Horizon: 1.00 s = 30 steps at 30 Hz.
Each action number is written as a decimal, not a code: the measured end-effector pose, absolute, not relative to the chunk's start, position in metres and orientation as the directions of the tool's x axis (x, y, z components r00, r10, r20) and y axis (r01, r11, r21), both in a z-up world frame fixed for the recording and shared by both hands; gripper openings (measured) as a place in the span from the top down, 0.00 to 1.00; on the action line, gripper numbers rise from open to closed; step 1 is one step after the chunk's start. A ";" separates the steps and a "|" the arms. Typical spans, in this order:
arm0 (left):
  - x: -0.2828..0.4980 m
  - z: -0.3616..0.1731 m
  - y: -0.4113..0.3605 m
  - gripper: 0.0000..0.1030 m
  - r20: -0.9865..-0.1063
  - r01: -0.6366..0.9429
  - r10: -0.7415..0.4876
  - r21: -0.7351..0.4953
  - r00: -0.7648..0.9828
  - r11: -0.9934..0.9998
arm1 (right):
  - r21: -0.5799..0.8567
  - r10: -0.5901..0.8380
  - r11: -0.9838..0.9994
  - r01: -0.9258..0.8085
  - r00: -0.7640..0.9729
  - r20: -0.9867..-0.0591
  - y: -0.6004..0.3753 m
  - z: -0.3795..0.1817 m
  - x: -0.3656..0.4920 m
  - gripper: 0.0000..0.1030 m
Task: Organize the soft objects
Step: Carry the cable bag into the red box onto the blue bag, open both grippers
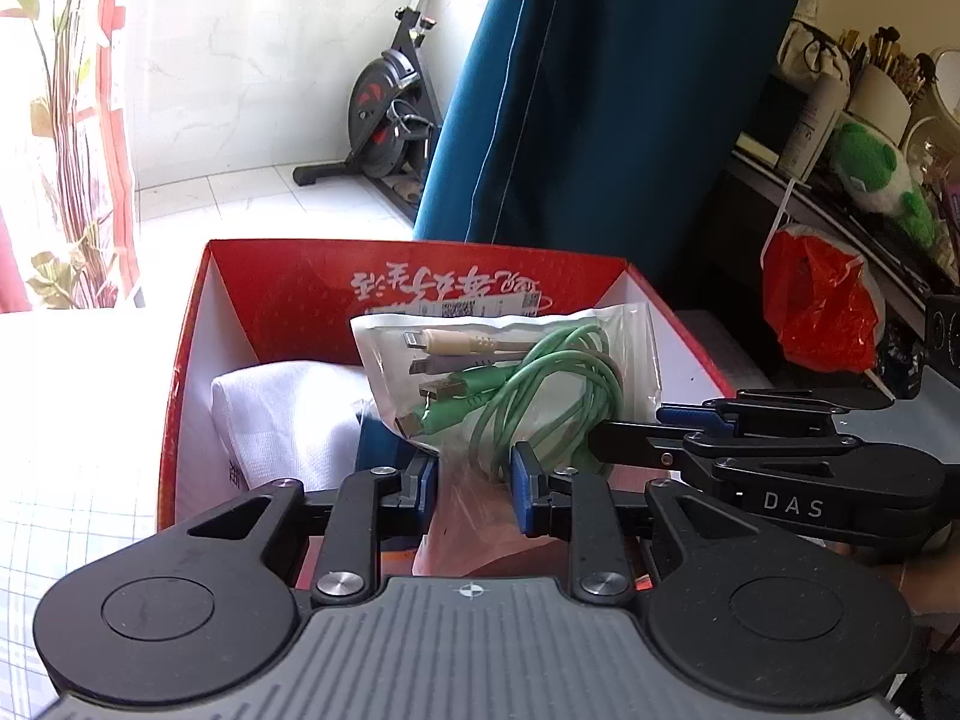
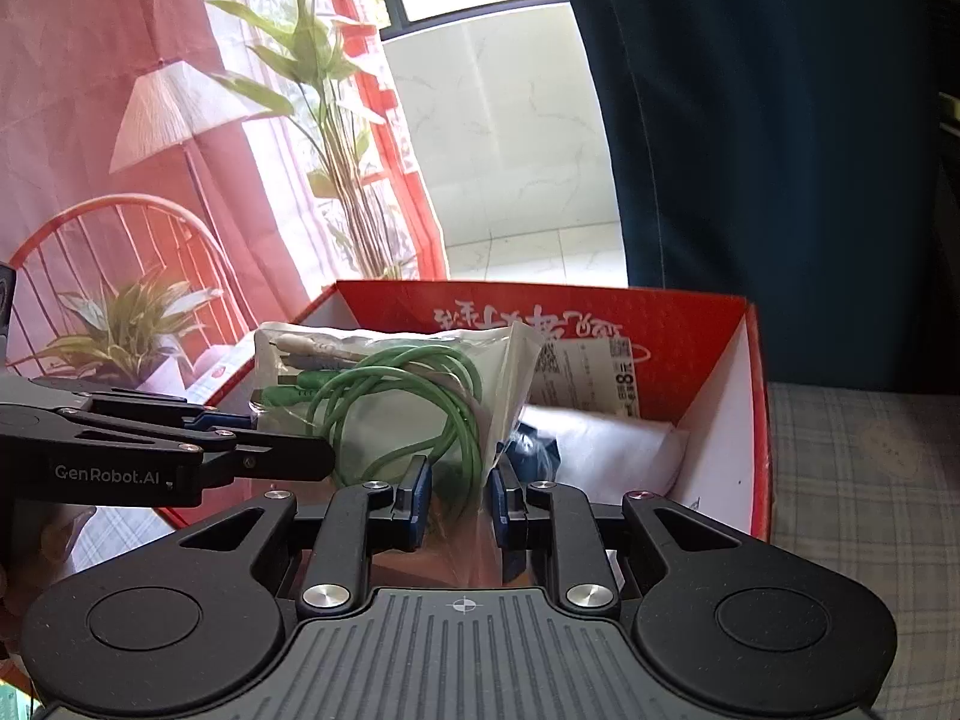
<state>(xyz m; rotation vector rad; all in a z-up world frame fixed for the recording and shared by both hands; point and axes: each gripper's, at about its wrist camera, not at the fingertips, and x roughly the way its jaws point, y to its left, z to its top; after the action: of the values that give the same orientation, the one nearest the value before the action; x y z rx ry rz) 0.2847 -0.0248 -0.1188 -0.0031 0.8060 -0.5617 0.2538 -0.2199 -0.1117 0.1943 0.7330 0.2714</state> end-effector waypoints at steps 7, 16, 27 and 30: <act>0.303 -0.137 -0.029 0.72 -0.746 0.423 -0.423 -0.208 0.515 0.882 | 0.321 0.291 0.944 -0.081 0.664 -0.689 -0.220 -0.136 0.270 0.82; 0.322 -0.151 -0.037 0.68 -0.795 0.373 -0.344 -0.161 0.499 0.914 | 0.284 0.243 0.959 -0.017 0.568 -0.786 -0.208 -0.152 0.289 0.83; 0.319 -0.158 -0.042 0.64 -0.825 0.397 -0.310 -0.115 0.473 0.911 | 0.241 0.188 0.970 0.032 0.531 -0.827 -0.207 -0.162 0.291 0.82; 0.310 -0.151 -0.041 0.58 -0.816 0.419 -0.308 -0.090 0.490 0.904 | 0.212 0.166 0.977 0.025 0.539 -0.826 -0.206 -0.158 0.287 0.77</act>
<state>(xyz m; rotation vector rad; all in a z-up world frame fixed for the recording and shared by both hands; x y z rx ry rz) 0.3103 -0.0407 -0.1509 0.1260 0.9628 -0.4430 0.2867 -0.2058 -0.1578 0.2086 1.0004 0.0841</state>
